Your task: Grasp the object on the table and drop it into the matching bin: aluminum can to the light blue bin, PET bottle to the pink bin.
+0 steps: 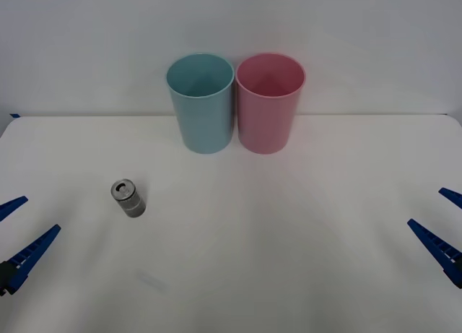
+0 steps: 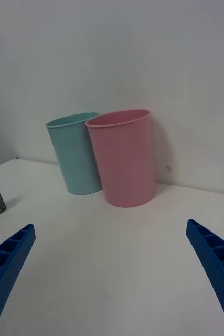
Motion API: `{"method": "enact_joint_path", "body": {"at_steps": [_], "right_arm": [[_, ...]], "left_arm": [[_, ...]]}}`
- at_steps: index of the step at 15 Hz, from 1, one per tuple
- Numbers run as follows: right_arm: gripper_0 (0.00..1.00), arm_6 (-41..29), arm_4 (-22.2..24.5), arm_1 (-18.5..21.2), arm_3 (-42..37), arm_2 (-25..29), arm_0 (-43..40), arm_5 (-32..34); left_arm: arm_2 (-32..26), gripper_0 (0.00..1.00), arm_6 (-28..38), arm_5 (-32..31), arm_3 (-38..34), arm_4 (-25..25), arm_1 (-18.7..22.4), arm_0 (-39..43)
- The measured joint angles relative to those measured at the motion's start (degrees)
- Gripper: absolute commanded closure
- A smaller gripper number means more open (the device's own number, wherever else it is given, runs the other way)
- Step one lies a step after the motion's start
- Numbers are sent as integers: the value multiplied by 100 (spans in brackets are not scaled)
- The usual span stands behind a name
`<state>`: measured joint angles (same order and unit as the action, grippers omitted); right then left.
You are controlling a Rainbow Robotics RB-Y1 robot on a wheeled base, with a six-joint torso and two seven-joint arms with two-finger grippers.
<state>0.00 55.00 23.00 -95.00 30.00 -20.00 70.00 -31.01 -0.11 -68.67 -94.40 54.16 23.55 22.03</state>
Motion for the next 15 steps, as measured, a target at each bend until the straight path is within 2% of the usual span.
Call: {"method": "enact_joint_path", "body": {"at_steps": [12,15], "right_arm": [[0,0,0,0,0,0,0,0],[0,0,0,0,0,0,0,0]], "left_arm": [[358,0,-146,870,2,86,-10,670],[712,0,-456,1391,15,140,-21,638]]}}
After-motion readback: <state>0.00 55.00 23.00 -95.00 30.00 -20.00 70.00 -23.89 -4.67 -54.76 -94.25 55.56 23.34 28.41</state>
